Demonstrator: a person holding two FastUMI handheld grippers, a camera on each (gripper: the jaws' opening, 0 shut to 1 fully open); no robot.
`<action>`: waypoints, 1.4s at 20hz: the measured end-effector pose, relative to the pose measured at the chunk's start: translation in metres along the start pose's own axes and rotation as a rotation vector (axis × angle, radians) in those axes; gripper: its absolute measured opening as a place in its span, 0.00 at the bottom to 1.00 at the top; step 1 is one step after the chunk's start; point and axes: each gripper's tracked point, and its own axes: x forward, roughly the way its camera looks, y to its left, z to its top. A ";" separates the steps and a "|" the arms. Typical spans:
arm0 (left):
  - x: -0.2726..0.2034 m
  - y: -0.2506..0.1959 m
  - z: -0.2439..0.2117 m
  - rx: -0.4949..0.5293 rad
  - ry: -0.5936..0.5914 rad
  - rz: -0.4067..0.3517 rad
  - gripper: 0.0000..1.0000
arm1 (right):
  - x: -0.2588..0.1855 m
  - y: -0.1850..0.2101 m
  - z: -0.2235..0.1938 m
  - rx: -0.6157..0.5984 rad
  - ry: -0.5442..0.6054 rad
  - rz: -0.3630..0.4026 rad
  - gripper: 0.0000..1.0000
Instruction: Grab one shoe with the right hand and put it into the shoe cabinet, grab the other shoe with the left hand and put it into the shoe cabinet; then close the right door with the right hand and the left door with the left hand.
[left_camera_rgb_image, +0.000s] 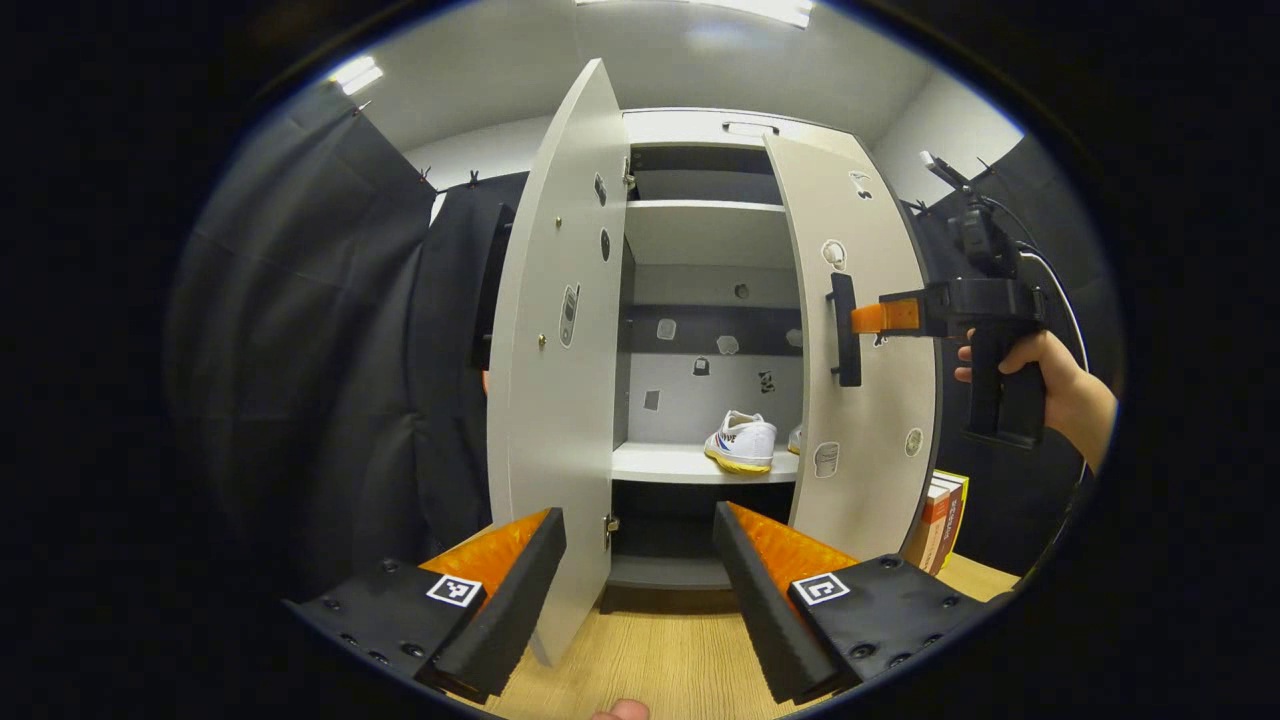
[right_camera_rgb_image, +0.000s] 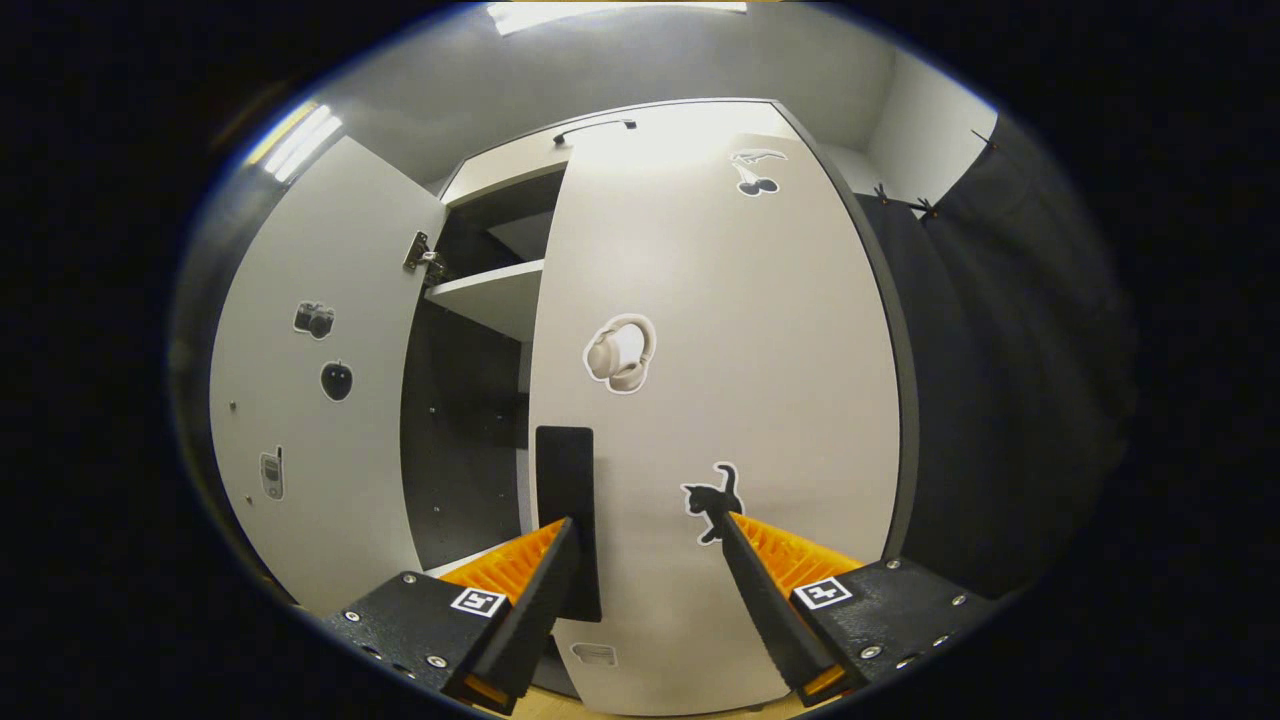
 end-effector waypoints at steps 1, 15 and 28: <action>0.000 0.001 0.000 -0.002 0.003 0.002 0.97 | 0.000 -0.001 0.000 -0.006 0.002 -0.004 0.89; -0.006 -0.015 0.017 -0.018 -0.023 -0.023 0.94 | -0.123 -0.032 -0.014 -0.044 -0.043 -0.080 0.91; -0.005 0.020 0.108 -0.170 -0.151 0.032 0.99 | -0.222 -0.025 -0.096 -0.066 -0.008 -0.195 0.91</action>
